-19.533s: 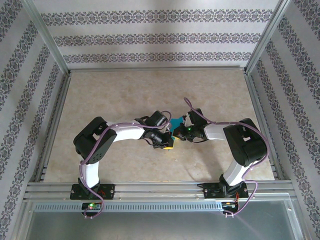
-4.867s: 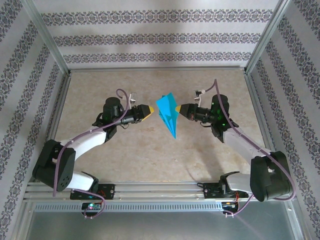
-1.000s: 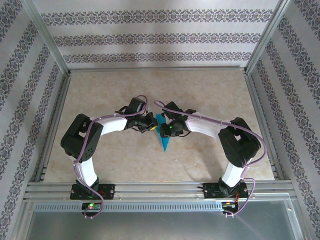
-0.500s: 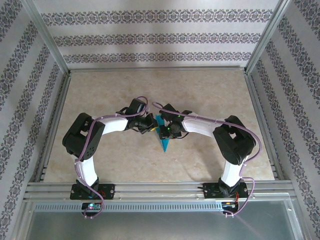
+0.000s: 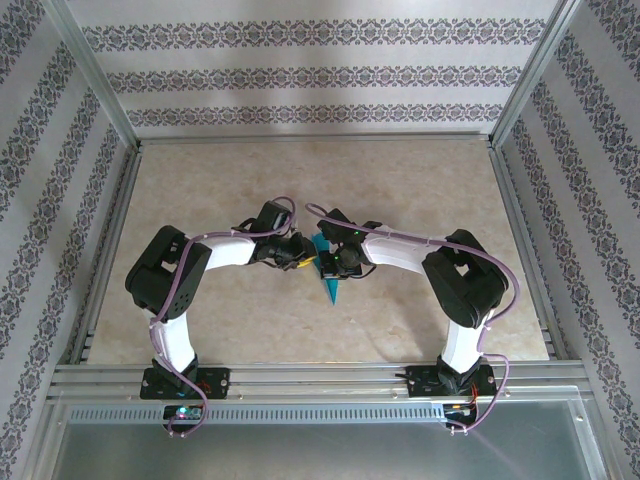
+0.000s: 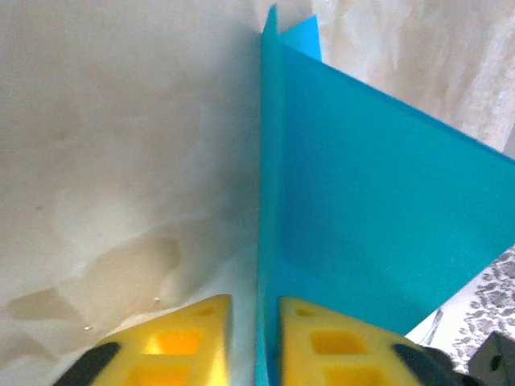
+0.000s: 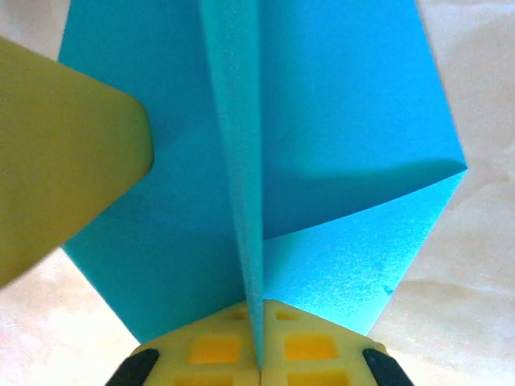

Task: Fold a paper plane with a square sheet of paper (fold left side to right side)
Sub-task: Pick up the paper plane at the center of the table.

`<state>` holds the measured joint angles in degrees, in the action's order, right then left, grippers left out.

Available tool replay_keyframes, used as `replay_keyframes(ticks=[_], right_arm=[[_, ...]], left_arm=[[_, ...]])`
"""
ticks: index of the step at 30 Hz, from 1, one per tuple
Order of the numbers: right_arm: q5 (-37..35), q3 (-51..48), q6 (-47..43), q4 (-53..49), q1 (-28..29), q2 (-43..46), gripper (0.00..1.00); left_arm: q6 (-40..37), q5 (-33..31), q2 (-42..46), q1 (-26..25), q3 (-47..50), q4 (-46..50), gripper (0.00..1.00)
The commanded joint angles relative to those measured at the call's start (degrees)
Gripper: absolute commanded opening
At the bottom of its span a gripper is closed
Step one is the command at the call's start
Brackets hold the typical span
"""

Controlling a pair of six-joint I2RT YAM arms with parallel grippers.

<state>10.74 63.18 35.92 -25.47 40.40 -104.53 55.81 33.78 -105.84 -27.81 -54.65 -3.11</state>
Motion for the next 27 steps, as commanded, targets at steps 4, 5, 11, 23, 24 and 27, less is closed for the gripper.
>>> replay_keyframes(ticks=[4, 5, 11, 23, 24, 27], right_arm=[[-1.98, 1.63, 0.68, -2.55, 0.15, 3.04, 0.02], [-2.20, 2.13, 0.56, -3.17, -0.06, 3.34, 0.02], [-4.84, 7.87, -1.70, -9.06, -3.15, 2.36, 0.03], [-10.92, 33.83, -6.92, -21.10, -9.41, -13.32, 0.04], [-11.11, 36.02, -7.18, -21.90, -9.68, -14.76, 0.04], [-11.45, 41.69, -7.55, -23.94, -10.33, -18.89, 0.04]], left_arm=[[-2.11, -3.50, 10.39, 1.50, 3.82, -0.33, 0.46], [-2.85, -4.18, 12.50, 2.10, 4.52, 0.42, 0.48], [-9.75, -10.62, 28.65, 5.98, 8.10, 11.05, 0.60], [-15.92, -18.37, 52.44, 9.81, 15.77, 24.80, 0.72], [-16.14, -18.71, 53.76, 9.92, 16.51, 25.07, 0.74], [-16.92, -20.54, 57.68, 10.21, 19.04, 25.22, 0.82]])
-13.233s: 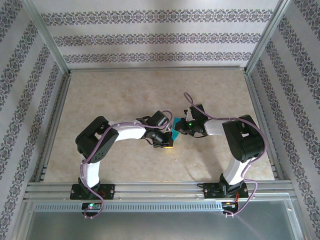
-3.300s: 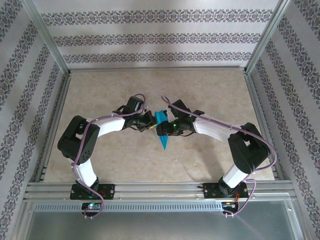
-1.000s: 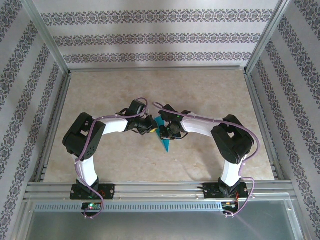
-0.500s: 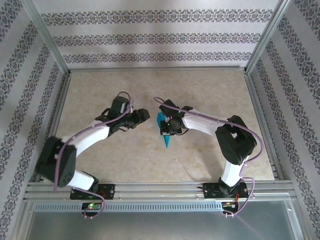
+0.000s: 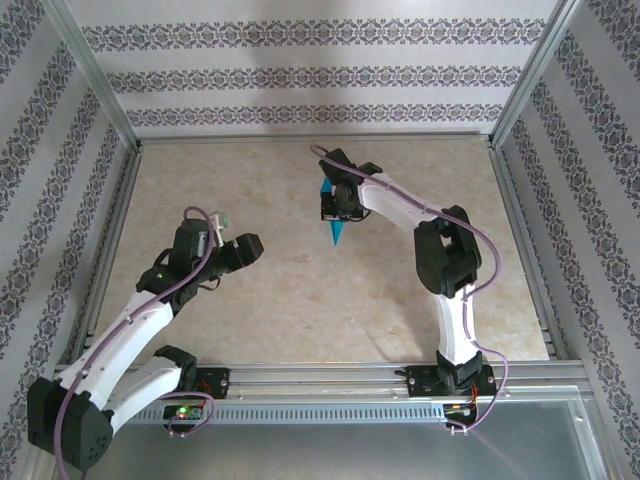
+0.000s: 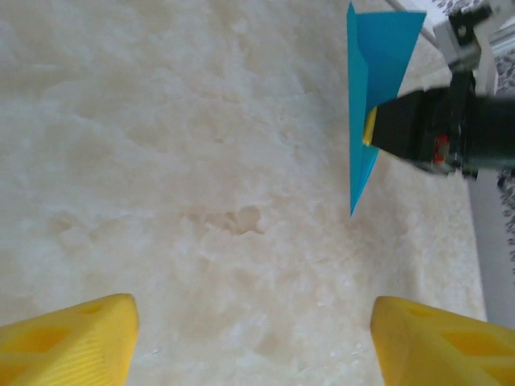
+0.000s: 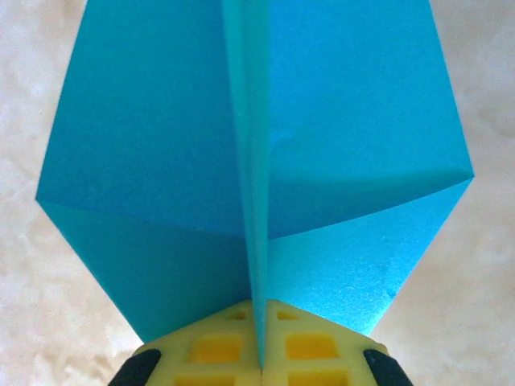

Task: Fold a paper plane with a square sheet of paper (fold left side to right side)
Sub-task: Pick up the paper plane at the center of the table, then place the paper plane at the top-center of the table.

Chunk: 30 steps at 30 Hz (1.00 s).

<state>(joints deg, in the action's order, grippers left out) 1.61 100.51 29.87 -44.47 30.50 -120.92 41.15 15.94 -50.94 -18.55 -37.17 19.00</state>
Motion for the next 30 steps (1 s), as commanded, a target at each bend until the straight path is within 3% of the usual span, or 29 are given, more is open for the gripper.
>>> replay_keyframes(ticks=[1, 4, 13, 20, 30], right_arm=[[-2.38, 6.21, -1.50, -5.64, -0.53, -3.96, 0.04], [-2.72, 11.09, -1.73, -7.65, -0.53, -7.91, 0.04], [-4.44, 18.98, -1.09, -11.07, -0.27, -16.01, 0.04], [-5.39, 19.20, 0.22, -10.51, 0.08, -18.06, 0.05], [-3.93, 17.66, 1.06, -9.02, 0.26, -19.17, 0.14]], left_arm=[[-2.34, -3.90, 3.75, 1.22, 2.32, 3.59, 0.85], [-1.75, -5.00, 6.37, 2.66, 4.13, 4.64, 0.91], [-1.24, -3.30, 8.32, 4.40, 5.94, 5.47, 0.93], [-0.64, -1.62, 7.17, 4.56, 6.53, 3.88, 0.93], [-0.37, -0.92, 6.35, 4.61, 6.59, 3.67, 0.92]])
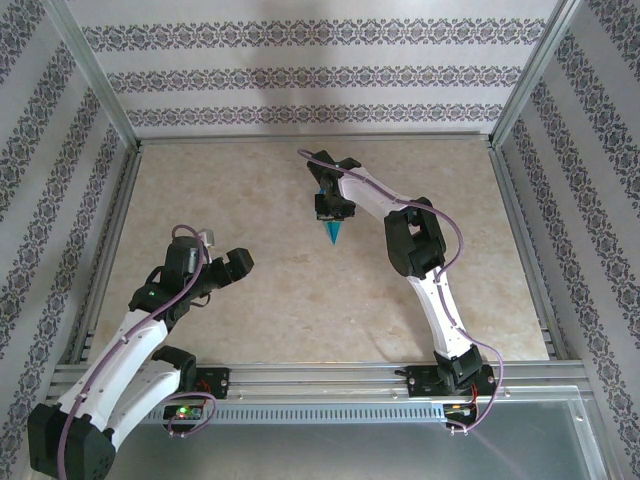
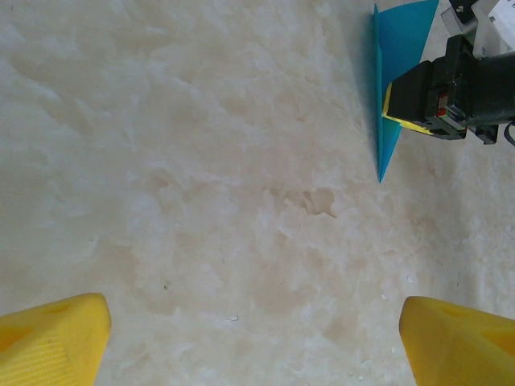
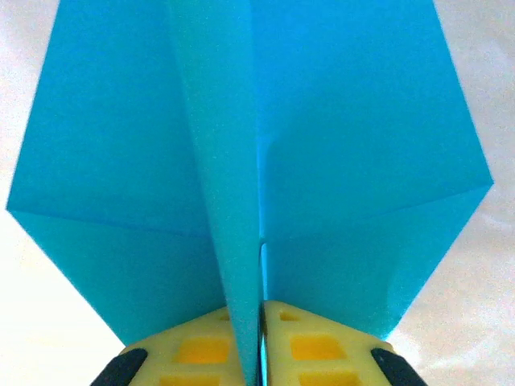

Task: Fold a paper plane with a square sheet of paper (fold left side to right side)
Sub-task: Place the paper plane at the top-center of the table.

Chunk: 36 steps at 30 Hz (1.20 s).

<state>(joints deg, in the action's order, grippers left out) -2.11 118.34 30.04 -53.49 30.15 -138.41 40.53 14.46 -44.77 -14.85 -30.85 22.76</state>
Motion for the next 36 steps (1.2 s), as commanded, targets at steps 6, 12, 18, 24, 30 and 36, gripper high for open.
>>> replay_keyframes(ticks=[6, 12, 18, 24, 30, 36], right_arm=[[0.39, -1.68, 1.12, 0.49, 0.61, -1.51, 0.17], [0.75, -3.14, 1.42, 1.28, 0.51, -0.90, 0.21], [1.09, -4.14, 1.35, 1.83, 0.52, -0.21, 0.29], [0.98, -4.97, 1.25, 2.52, 0.58, 0.86, 0.37], [0.63, -5.15, 1.09, 2.35, 0.70, 1.28, 0.43], [-0.75, -5.23, 1.50, 1.85, 0.96, 1.55, 0.44]], left_arm=[[0.38, 0.40, 0.16, 0.99, 0.57, -0.59, 0.92], [0.51, 0.38, -0.09, 1.24, 0.22, -0.82, 0.93], [0.51, 0.22, -0.07, 1.45, -0.44, -0.70, 0.93], [1.08, 0.51, -0.14, 1.58, -0.52, -1.14, 0.93], [1.19, 0.57, -0.07, 1.77, -0.28, -1.03, 0.93], [1.34, 0.83, -0.14, 1.85, -0.19, -1.14, 0.93]])
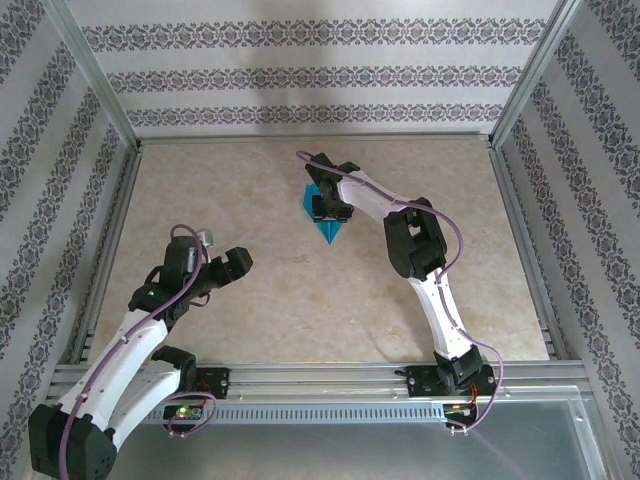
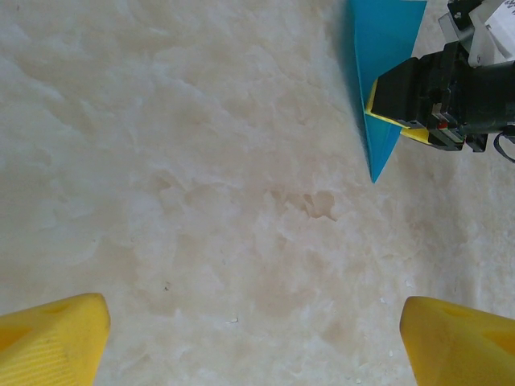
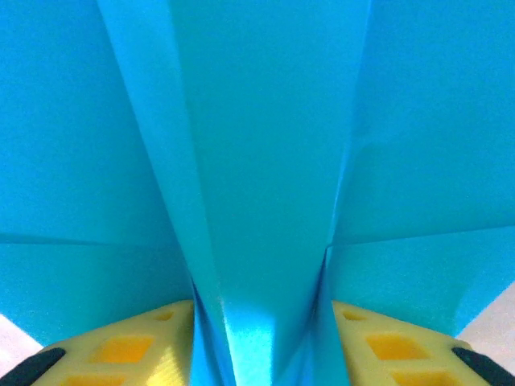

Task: Fold a paper plane with a square sheet of paper (fold left side to right side)
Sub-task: Place the paper plane at the top-center of the table.

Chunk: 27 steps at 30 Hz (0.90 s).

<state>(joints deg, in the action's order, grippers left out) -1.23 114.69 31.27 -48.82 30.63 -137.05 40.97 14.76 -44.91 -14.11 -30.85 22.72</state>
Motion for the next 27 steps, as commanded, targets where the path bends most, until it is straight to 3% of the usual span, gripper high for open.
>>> replay_keyframes(ticks=[1, 27], right_arm=[[-2.25, -1.63, 0.49, -3.07, 0.56, 0.25, 0.44], [-3.80, -1.65, 2.00, -3.26, 1.16, 3.89, 0.47]], left_arm=[[0.94, 0.53, -0.01, 1.10, -0.17, -1.10, 0.93], [3.00, -0.22, -2.30, 1.71, -1.67, -3.83, 0.93]])
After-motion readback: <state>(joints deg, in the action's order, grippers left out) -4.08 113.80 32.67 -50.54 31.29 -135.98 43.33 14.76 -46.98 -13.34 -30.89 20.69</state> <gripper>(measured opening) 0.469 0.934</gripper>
